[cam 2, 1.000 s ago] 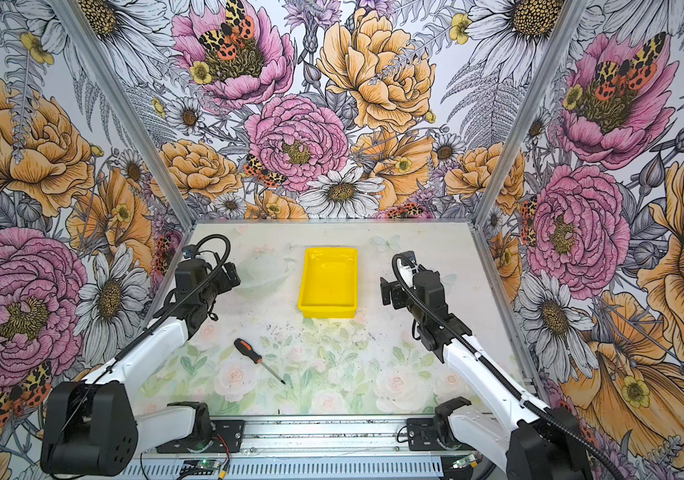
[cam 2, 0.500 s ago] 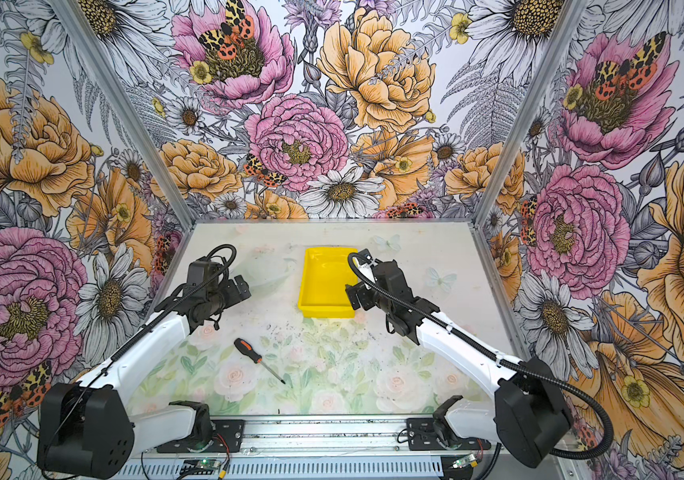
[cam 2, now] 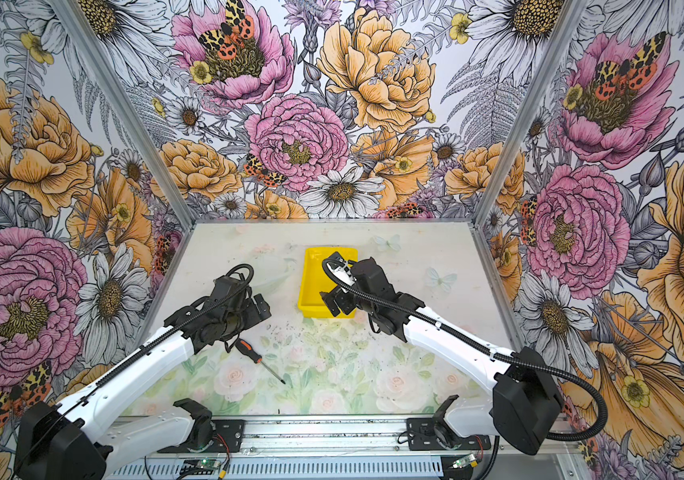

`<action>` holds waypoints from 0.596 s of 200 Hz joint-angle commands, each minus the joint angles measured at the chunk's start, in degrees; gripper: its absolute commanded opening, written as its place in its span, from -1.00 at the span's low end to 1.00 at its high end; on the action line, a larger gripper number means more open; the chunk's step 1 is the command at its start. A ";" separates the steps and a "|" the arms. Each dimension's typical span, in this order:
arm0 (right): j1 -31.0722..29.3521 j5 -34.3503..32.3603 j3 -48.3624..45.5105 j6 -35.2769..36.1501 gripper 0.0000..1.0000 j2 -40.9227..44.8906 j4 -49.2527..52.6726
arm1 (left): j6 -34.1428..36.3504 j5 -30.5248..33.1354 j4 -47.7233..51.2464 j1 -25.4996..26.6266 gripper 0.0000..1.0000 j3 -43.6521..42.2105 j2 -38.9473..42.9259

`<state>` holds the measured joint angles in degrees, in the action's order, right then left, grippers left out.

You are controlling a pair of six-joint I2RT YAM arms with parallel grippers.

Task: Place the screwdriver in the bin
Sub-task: 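Lower the left gripper over the screwdriver handle while the right arm reaches toward the bin, then close the left gripper on the orange-and-black screwdriver handle and lift it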

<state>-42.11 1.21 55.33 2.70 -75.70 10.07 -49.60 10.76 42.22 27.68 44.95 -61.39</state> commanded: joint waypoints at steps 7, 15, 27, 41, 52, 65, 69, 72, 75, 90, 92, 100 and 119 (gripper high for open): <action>-2.75 4.55 -1.40 3.73 0.99 2.83 4.57 | -10.10 3.36 2.28 3.16 0.97 -2.64 2.94; -3.04 4.96 -1.74 5.36 0.99 3.38 5.87 | -11.70 3.60 2.26 4.29 0.97 -3.11 3.36; -4.55 5.60 -3.00 6.82 0.99 5.13 6.15 | -13.58 3.75 2.48 5.54 0.97 -3.62 3.62; -4.74 8.24 -3.56 6.58 0.99 6.60 6.45 | -15.45 3.74 3.67 6.40 0.97 -3.86 3.47; -5.55 10.32 -3.85 6.76 0.98 6.78 6.89 | -16.12 3.98 4.76 6.76 0.97 -4.07 3.49; -8.14 10.37 -4.35 9.46 0.99 6.11 7.35 | -16.47 4.50 6.86 6.45 0.97 -3.94 3.27; -8.95 10.17 -4.34 10.28 0.99 5.70 7.53 | -16.36 4.40 7.35 6.07 0.97 -3.86 3.07; -9.44 10.05 -4.28 10.90 0.99 5.37 7.86 | -16.12 4.24 7.77 5.83 0.97 -3.77 2.93; -9.85 9.90 -4.14 11.34 0.99 4.98 8.11 | -15.63 3.93 7.90 5.48 0.97 -3.66 2.82; -10.90 9.42 -3.04 12.39 0.99 3.52 9.14 | -13.08 2.26 8.94 2.93 0.97 -3.50 1.57; -10.87 9.44 -2.93 12.41 0.99 3.43 9.17 | -12.71 2.03 9.00 2.58 0.97 -3.52 1.41; -11.03 9.61 -2.87 12.74 0.99 2.91 9.10 | -11.35 1.63 9.08 0.76 0.97 -3.63 0.75; -11.02 9.70 -2.53 13.60 0.99 1.45 9.23 | -10.03 -2.53 8.94 -2.29 0.97 -4.24 -1.10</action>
<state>-53.23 10.37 51.68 13.50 -72.55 18.09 -62.08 11.97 49.50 28.56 41.52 -60.71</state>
